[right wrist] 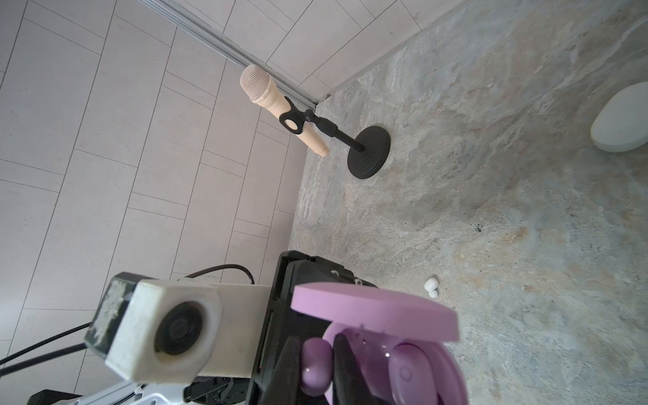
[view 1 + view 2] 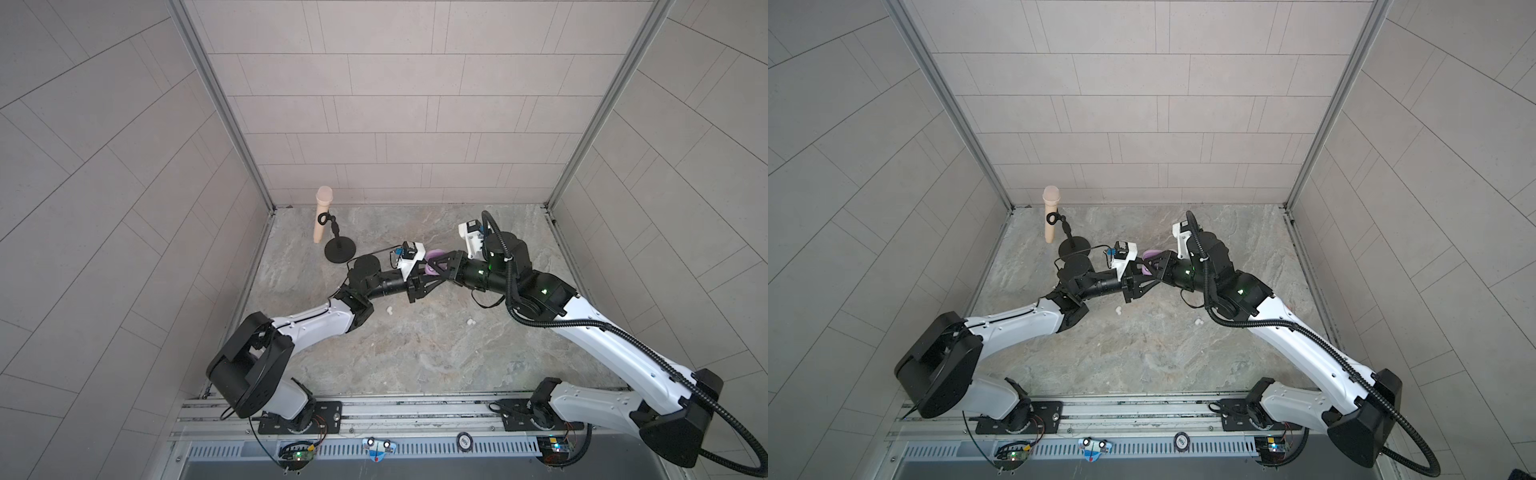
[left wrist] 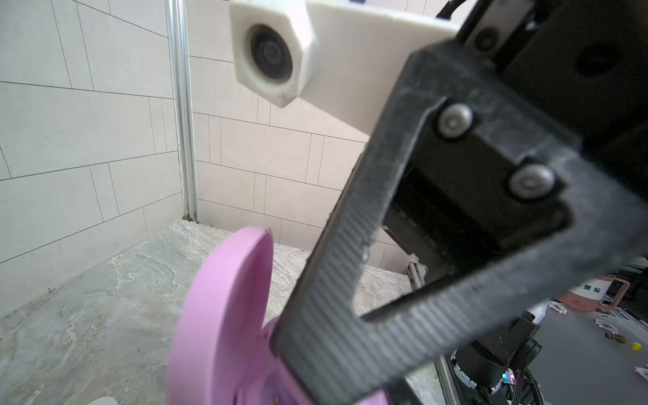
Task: Insert wireless bluetooth earbuds into charging case
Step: Insert the wireless bluetooth earbud into the charging case, then close the charging case.
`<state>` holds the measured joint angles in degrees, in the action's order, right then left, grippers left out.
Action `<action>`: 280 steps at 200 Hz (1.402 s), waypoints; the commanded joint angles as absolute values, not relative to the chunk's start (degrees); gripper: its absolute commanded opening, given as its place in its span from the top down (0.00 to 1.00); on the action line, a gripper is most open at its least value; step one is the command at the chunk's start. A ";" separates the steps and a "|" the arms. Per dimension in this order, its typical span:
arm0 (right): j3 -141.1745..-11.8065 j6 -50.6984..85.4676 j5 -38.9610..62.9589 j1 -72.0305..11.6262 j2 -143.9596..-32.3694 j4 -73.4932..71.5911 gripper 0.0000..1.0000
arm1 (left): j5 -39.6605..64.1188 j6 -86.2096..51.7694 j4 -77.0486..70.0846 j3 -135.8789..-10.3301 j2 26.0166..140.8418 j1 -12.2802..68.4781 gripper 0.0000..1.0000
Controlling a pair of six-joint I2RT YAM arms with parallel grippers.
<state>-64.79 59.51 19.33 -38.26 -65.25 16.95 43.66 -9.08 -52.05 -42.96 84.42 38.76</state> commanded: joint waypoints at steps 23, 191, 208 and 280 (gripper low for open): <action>-63.92 61.13 19.51 -38.79 -64.69 16.16 0.90 | 43.97 -8.09 -53.43 -44.67 82.45 39.02 0.80; -68.67 55.10 14.04 -38.94 -60.97 28.34 0.52 | 43.38 -7.38 -52.73 -44.30 81.56 39.02 0.81; -70.13 53.35 13.12 -38.94 -60.36 29.38 0.50 | 43.46 -7.30 -52.57 -44.05 81.43 39.02 0.80; -82.85 42.33 11.47 -33.75 -67.62 43.87 0.39 | 44.56 -7.21 -50.91 -41.81 79.59 39.02 0.80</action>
